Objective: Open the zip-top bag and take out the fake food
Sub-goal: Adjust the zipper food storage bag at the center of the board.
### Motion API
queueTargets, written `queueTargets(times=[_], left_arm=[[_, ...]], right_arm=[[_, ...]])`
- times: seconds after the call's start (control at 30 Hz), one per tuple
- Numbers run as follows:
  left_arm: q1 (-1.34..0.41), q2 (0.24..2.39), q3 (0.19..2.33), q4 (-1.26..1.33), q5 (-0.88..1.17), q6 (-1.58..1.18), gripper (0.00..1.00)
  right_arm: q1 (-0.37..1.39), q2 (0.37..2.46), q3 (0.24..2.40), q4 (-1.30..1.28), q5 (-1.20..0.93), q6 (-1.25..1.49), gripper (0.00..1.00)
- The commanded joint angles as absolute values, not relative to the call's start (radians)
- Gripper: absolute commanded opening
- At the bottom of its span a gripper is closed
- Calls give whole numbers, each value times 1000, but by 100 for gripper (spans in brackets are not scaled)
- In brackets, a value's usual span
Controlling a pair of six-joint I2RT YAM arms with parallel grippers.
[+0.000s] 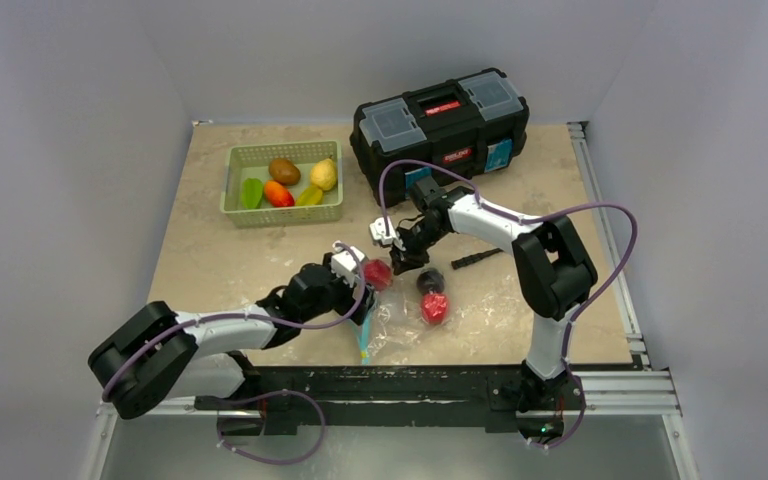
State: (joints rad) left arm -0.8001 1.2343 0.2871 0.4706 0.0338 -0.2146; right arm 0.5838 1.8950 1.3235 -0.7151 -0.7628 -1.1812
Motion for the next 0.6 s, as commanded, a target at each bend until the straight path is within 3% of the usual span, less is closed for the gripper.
queueTargets(times=[0.0,0.57], left_arm=[[-803,1259,367,500,25,-182,90],[-801,1364,450,488,-60,-188,92]], right_arm=[[611,1890,1344,-648,-780,-1115,17],[708,1920,1360,-652,-811,-1102,14]])
